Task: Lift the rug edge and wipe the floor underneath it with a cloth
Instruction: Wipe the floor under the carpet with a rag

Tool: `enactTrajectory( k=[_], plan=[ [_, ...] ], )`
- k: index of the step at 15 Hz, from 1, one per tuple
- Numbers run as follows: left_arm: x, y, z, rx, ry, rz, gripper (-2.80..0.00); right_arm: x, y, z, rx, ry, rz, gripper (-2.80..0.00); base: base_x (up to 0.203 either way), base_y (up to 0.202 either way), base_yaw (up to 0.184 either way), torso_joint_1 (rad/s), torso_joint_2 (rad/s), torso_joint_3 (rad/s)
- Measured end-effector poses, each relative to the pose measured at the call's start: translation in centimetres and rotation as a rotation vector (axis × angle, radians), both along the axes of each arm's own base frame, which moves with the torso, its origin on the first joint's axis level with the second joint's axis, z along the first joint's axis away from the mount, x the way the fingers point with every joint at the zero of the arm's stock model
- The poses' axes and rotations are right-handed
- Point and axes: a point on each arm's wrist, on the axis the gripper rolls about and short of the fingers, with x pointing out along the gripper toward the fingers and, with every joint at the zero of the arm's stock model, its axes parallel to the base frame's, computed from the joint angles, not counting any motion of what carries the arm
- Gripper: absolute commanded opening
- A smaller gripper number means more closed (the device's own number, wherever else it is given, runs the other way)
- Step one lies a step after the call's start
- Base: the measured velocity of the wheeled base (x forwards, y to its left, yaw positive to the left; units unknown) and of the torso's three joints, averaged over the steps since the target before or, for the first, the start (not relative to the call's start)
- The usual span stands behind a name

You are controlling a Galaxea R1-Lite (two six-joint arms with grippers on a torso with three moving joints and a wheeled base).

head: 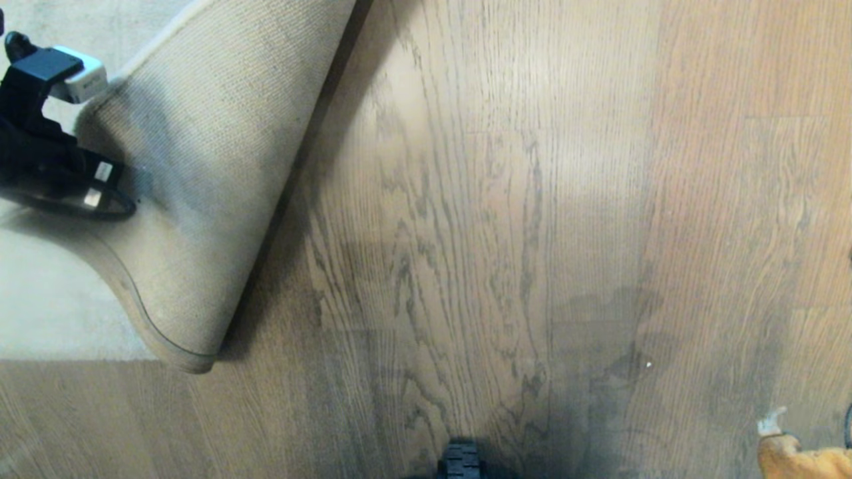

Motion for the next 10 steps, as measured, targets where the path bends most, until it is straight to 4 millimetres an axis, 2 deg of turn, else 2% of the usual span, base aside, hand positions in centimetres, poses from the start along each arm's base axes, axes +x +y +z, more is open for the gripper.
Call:
enactTrajectory(
  k=[3, 7, 10],
  plan=[
    [-0.1, 0.0, 0.0, 0.000, -0.001, 0.003, -2.80, -0.2, 0.1, 0.7, 0.012, -0.032, 0.033, -2.80, 0.000, 0.000, 0.000, 0.000, 0.00, 0.000],
    [-0.1, 0.0, 0.0, 0.000, -0.001, 0.005, -2.80, -0.5, 0.5, 4.1, 0.026, -0.056, 0.230, -2.80, 0.000, 0.000, 0.000, 0.000, 0.00, 0.000],
    [-0.1, 0.0, 0.0, 0.000, -0.001, 0.002, -2.80, 0.6, 0.7, 6.7, 0.028, -0.027, 0.323, -2.80, 0.000, 0.000, 0.000, 0.000, 0.00, 0.000]
  ],
)
